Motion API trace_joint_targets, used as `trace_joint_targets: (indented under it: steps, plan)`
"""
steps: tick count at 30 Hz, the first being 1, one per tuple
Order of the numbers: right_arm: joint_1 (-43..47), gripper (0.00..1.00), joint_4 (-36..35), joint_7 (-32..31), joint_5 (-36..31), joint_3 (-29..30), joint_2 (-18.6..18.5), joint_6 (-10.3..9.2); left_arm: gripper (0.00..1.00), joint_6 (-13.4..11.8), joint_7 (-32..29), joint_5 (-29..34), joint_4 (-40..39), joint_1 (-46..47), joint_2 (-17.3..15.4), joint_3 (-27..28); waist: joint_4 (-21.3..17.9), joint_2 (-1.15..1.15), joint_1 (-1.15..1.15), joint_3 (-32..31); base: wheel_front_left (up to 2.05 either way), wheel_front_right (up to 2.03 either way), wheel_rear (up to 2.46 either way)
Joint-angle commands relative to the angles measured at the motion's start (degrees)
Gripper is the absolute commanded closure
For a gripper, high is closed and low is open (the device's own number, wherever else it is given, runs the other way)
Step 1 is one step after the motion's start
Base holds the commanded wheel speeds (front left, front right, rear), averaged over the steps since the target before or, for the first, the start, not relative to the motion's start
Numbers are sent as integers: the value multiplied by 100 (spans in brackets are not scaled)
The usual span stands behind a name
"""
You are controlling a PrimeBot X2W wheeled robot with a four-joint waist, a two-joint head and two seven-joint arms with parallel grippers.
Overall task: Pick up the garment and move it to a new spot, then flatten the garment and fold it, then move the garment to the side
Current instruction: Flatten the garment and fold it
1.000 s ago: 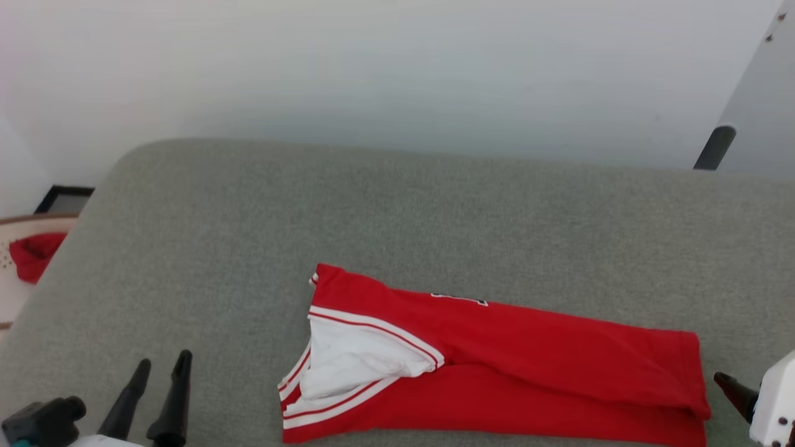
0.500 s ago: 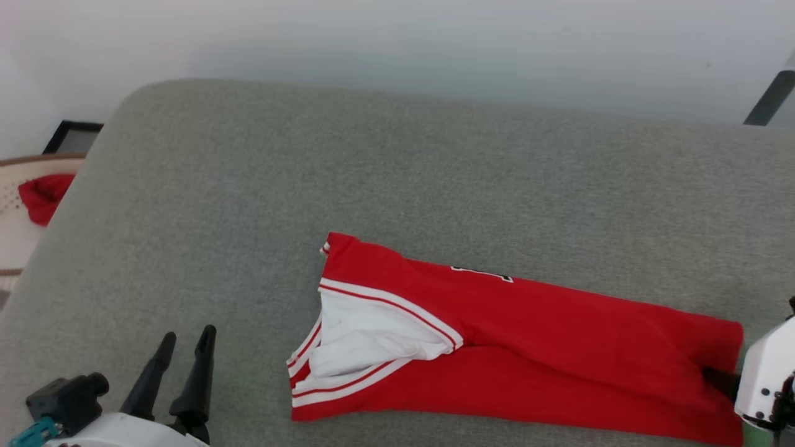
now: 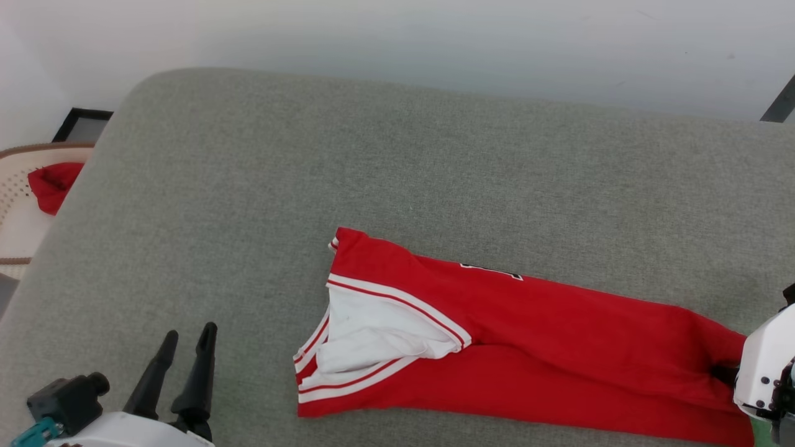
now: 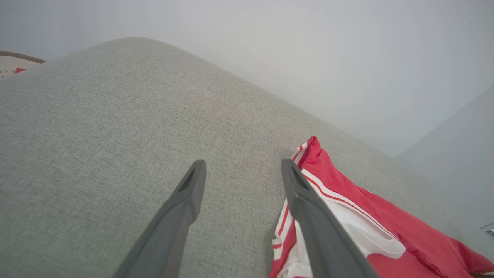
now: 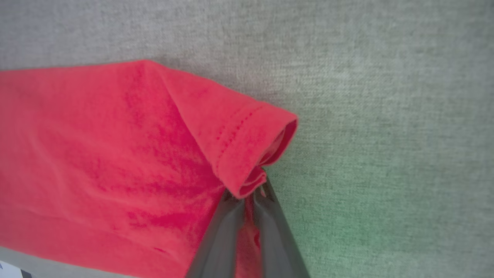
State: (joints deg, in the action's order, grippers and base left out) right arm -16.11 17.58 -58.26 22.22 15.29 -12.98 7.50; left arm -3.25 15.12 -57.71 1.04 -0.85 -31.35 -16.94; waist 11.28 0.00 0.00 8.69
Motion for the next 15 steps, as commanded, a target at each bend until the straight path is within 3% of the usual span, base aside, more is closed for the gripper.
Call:
trace_joint_targets:
  steps: [1, 15]
  plan:
    - [5, 100, 102, 33, 22, -55, 20, -2, 0, 29, -2, 30, 18, -20, 23, 28, -19, 0, 0, -25, 0, 0, 0]
    - [-109, 100, 318, 295, -87, 126, -542, -4, 0, 69, -2, 154, 28, -235, 18, 116, -273, 0, 0, -283, 0, 0, 0]
